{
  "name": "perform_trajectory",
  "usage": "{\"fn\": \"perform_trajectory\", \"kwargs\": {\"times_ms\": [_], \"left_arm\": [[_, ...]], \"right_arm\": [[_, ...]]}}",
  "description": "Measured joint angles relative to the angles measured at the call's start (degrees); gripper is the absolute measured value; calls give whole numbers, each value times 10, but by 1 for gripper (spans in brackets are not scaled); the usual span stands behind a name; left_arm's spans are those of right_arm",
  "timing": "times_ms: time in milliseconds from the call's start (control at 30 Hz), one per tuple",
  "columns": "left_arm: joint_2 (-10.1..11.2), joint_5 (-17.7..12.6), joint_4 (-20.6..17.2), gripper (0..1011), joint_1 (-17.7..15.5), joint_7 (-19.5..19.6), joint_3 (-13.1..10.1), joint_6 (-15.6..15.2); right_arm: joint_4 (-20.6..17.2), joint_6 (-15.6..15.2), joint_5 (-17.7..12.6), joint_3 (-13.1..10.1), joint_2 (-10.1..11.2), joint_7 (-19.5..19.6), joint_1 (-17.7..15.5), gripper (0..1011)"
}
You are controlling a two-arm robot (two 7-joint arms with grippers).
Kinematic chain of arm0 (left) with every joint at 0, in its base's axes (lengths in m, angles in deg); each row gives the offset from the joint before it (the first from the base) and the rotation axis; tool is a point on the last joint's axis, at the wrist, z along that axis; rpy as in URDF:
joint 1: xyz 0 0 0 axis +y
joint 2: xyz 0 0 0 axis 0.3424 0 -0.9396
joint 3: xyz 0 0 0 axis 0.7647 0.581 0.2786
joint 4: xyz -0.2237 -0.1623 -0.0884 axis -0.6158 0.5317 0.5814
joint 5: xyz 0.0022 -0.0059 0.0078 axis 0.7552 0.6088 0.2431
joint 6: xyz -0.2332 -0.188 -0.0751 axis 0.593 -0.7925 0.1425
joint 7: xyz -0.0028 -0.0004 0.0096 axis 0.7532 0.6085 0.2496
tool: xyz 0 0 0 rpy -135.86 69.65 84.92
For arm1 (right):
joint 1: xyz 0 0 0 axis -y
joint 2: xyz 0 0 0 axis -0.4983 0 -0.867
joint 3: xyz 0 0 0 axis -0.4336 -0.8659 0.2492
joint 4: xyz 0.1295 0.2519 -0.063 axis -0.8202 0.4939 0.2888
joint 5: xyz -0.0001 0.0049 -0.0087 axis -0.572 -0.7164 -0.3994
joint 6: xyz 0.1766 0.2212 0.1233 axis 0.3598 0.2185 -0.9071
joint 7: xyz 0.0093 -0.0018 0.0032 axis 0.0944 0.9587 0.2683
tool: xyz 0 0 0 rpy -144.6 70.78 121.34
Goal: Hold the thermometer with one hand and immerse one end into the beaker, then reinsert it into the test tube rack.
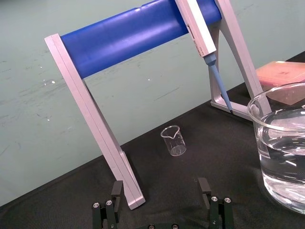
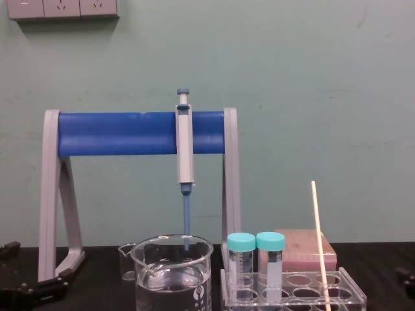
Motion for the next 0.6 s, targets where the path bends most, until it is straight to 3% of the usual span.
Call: {"fn": "perform_trajectory", "kwargs": {"times_ms": [100,300,433,600], "left_arm": [[0,0,0,1004,0,0,0,0],[0,0,0,1004,0,0,0,0],[0,0,0,1004,0,0,0,0],[0,0,0,1004,0,0,0,0]], "right_arm": [[0,-2,-16,-10,-2,-16,1,1003],[-24,-25,-100,-47,0,-93,3,1003],[-45,-73,-172,-71,7,-169,20,1003],[-45,-124,-220,-83,8,-225,48,1003]]}}
